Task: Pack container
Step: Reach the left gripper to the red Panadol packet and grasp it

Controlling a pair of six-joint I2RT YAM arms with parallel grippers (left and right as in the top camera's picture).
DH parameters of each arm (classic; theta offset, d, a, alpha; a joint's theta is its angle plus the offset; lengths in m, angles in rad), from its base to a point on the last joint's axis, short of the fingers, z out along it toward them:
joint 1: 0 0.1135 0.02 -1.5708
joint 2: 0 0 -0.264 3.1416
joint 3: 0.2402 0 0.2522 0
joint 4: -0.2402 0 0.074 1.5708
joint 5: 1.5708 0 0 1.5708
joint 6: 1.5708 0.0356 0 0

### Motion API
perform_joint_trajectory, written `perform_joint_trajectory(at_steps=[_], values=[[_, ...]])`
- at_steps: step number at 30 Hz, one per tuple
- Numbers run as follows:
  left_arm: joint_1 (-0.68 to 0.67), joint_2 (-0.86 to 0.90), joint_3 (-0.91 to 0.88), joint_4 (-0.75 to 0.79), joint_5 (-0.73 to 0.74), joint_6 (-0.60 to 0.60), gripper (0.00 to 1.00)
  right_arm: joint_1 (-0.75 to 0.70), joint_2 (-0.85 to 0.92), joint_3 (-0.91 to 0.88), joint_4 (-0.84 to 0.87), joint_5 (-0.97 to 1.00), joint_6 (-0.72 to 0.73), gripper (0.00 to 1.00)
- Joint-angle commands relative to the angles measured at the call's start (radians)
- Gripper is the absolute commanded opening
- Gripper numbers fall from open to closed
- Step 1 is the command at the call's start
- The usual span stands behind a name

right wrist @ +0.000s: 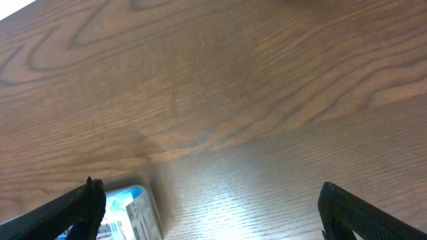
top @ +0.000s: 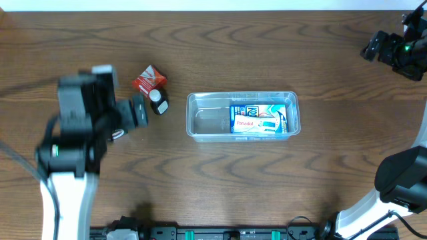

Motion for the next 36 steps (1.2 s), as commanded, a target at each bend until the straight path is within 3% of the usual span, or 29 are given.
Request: perform_joint_trajectory(at_steps=[1,9,18,25,36], values=[[0.006,0.111,0.110,0.023,0.018,0.108,0.98,-0.005,-0.024,0.013,0.003,-0.003,0.008,0.99],[0.006,0.333,0.166,0.218,0.102,0.417,0.98,-0.005,-0.024,0.013,0.003,-0.003,0.008,0.99],[0.006,0.579,0.166,0.354,0.083,0.453,0.98,-0.005,-0.024,0.014,0.003,-0.003,0.008,0.99],[0.006,0.719,0.166,0.357,-0.012,0.531,0.98,-0.005,-0.024,0.013,0.003,-0.003,0.008,0.99],[0.010,0.867,0.166,0.377,-0.014,0.569,0.98,-0.005,-0.024,0.014,0.002,-0.003,0.008,0.99]])
